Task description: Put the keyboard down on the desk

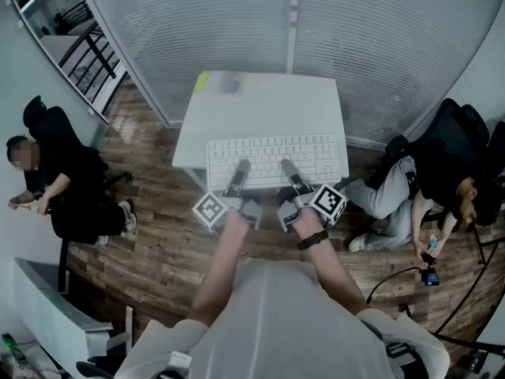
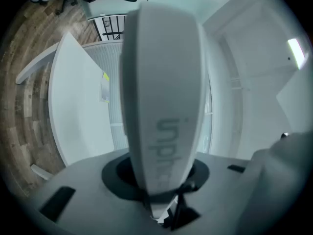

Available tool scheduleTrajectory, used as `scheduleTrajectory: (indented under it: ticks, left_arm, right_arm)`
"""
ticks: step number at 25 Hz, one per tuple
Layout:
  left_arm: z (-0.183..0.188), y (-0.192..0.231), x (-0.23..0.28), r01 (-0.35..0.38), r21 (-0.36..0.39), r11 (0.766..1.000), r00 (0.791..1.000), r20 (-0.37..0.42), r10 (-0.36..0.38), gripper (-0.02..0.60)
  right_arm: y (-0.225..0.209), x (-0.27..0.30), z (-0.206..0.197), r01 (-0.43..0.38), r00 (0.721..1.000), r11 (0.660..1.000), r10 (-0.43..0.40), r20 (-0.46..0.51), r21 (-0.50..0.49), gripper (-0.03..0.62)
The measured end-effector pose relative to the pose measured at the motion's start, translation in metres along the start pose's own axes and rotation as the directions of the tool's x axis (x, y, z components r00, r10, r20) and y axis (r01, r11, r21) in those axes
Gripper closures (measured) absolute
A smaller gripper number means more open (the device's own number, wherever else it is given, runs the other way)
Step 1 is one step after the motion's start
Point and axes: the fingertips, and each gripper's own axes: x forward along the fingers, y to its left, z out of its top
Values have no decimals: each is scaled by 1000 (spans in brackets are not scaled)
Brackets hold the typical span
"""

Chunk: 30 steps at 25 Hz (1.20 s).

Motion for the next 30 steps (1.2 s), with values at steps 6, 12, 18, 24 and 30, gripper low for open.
scheduleTrajectory:
  ticks: [6,12,18,24,30]
  left_arm:
    - [6,7,-2,-19,-52,998,1000,1,19,449]
    - [9,10,-2,-25,-62,998,1000,-18,24,449]
    - [11,15,-4,-14,-95,995,999,-35,11,448]
    - [21,20,-5,-35,-88,995,998,-56,30,448]
    - [16,25,5,-34,-66,997,995,-99,27,449]
  right_arm:
    - [4,7,-7,-7,1000,1000,7,-3,19,456]
    - [-1,7,-10,13,1000,1000,-13,16,26,454]
    - [-5,8,-14,25,999,1000,-25,29,13,454]
    - [-11,14,-22,59,998,997,-60,35,43,454]
    - [-18,14,-14,53,998,997,-55,44,63,454]
